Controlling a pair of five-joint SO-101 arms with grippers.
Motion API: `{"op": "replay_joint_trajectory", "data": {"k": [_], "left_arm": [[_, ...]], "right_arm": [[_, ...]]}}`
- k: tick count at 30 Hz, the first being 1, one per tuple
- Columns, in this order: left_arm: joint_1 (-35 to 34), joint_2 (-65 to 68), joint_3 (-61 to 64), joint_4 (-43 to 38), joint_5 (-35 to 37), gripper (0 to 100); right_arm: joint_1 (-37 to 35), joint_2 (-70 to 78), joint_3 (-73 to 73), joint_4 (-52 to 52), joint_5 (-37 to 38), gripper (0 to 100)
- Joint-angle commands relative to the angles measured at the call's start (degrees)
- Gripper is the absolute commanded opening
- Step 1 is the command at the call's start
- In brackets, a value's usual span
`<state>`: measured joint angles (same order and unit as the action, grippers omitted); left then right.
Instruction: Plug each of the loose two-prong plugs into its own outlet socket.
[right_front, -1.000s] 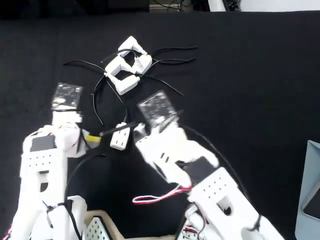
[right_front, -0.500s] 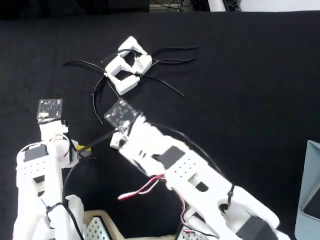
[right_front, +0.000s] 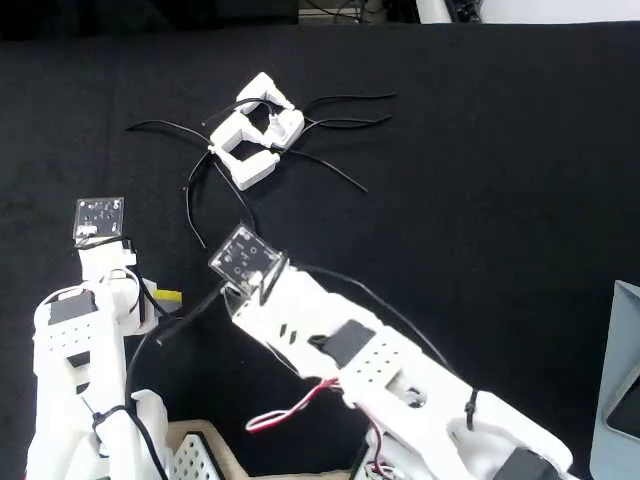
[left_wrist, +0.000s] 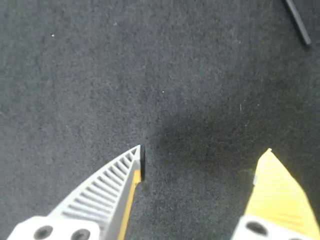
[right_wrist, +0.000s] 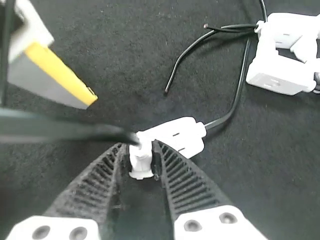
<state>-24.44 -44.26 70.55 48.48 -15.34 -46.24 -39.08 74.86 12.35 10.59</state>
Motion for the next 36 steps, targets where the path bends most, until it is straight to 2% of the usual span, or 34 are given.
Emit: {"op": "replay_joint_trajectory", "data": {"k": [1, 11, 24, 29, 33, 36], "left_arm": [[0.6, -0.8, -0.5, -0.6, 0.4, 35], [0.6, -0.6, 0.0, -0.4, 0.4, 35], [0.6, -0.9, 0.5, -0.4, 0.4, 35], [0.6, -1.1, 0.4, -0.4, 0.1, 35], [1.8, -1.2, -2.3, 0.3, 0.1, 35], [5.8, -1.2, -7.1, 4.3, 0.1, 40]], "right_arm": [[1.1, -1.6, 1.4, -5.7, 0.6, 1.1], [1.3, -1.0, 1.2, -5.8, 0.6, 1.1], [2.4, 10.9, -4.1, -6.2, 0.7, 1.1], [5.1, 2.9, -3.7, -4.5, 0.7, 1.1], [10.6, -8.0, -5.1, 6.4, 0.4, 1.1], [17.6, -14.7, -6.0, 11.8, 0.2, 1.1]]}}
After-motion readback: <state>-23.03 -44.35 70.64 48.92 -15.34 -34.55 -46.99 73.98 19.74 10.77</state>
